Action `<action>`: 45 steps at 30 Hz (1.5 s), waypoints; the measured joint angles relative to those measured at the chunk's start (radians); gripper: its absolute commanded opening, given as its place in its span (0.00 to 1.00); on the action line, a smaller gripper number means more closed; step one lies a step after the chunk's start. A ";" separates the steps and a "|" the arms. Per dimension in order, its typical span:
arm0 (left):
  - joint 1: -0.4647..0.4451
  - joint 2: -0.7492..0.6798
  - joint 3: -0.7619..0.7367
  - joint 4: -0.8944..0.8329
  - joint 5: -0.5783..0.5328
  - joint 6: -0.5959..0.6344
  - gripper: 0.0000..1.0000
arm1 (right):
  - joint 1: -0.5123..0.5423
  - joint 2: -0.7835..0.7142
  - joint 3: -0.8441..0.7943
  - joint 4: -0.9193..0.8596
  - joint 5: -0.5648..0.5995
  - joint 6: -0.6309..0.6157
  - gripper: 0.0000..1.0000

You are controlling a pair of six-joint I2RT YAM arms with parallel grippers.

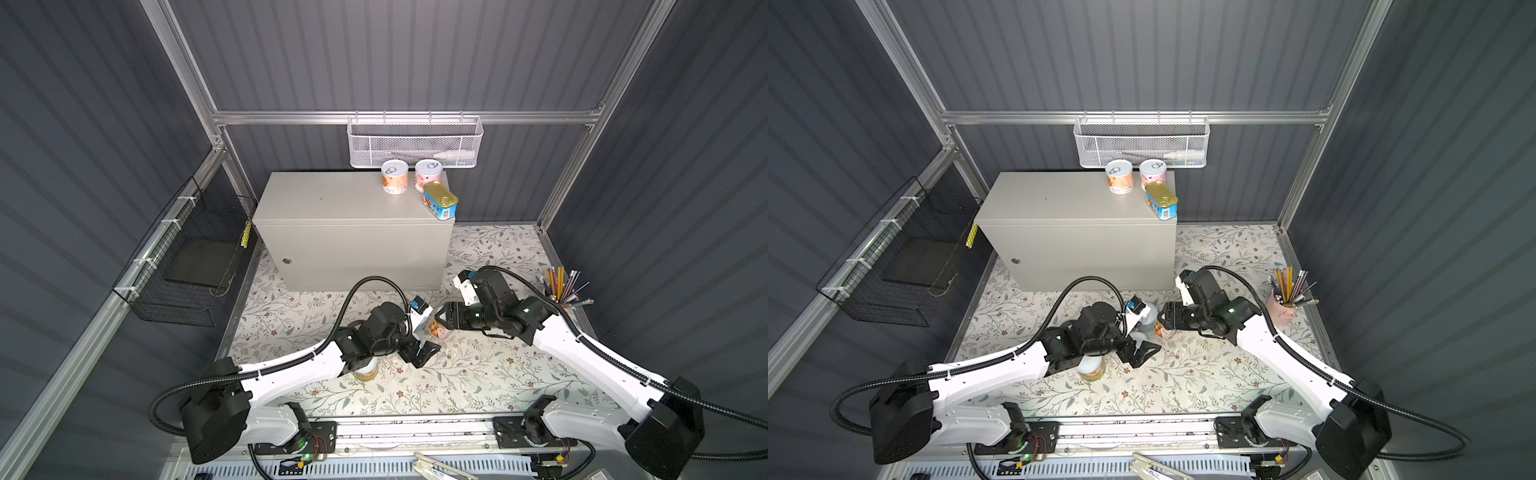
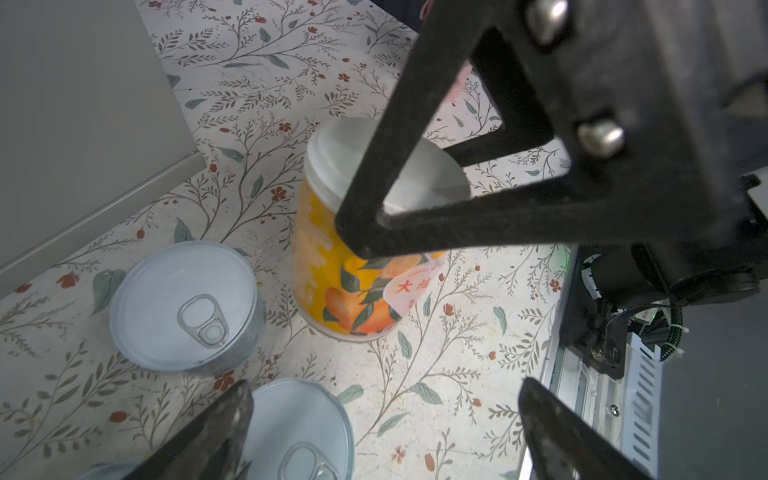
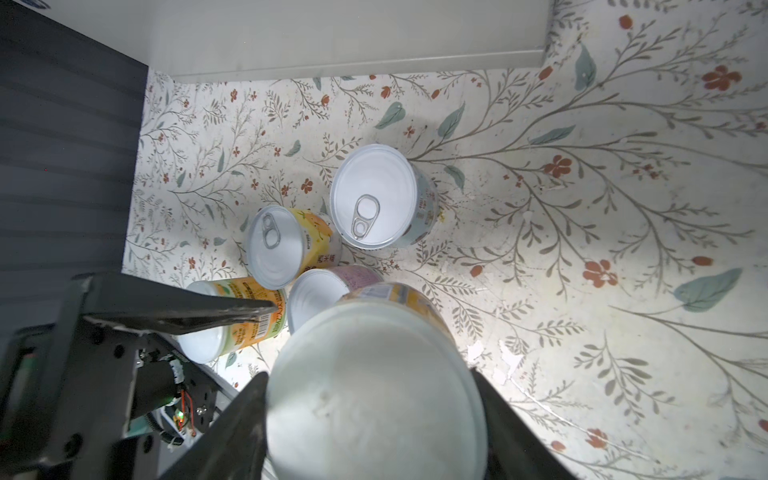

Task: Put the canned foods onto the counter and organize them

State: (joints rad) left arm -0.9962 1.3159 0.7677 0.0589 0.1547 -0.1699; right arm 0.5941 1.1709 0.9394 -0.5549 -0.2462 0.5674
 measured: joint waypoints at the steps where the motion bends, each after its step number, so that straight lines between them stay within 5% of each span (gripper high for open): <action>1: 0.000 0.008 0.000 0.014 0.007 0.003 1.00 | -0.005 -0.002 0.000 0.000 -0.014 0.002 0.54; 22: 0.000 0.190 0.118 0.162 0.087 0.036 0.85 | -0.009 -0.073 -0.003 -0.038 -0.091 0.014 0.51; 37: 0.000 0.201 0.120 0.203 0.074 0.019 0.63 | -0.013 -0.077 -0.012 -0.018 -0.090 0.027 0.51; 45: -0.009 0.186 0.103 0.224 0.033 0.002 0.57 | -0.013 -0.089 -0.019 -0.007 -0.087 0.031 0.59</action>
State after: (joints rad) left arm -1.0050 1.5021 0.8711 0.2825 0.1879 -0.1680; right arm 0.5812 1.0821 0.9203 -0.5621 -0.3336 0.5987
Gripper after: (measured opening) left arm 0.685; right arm 0.680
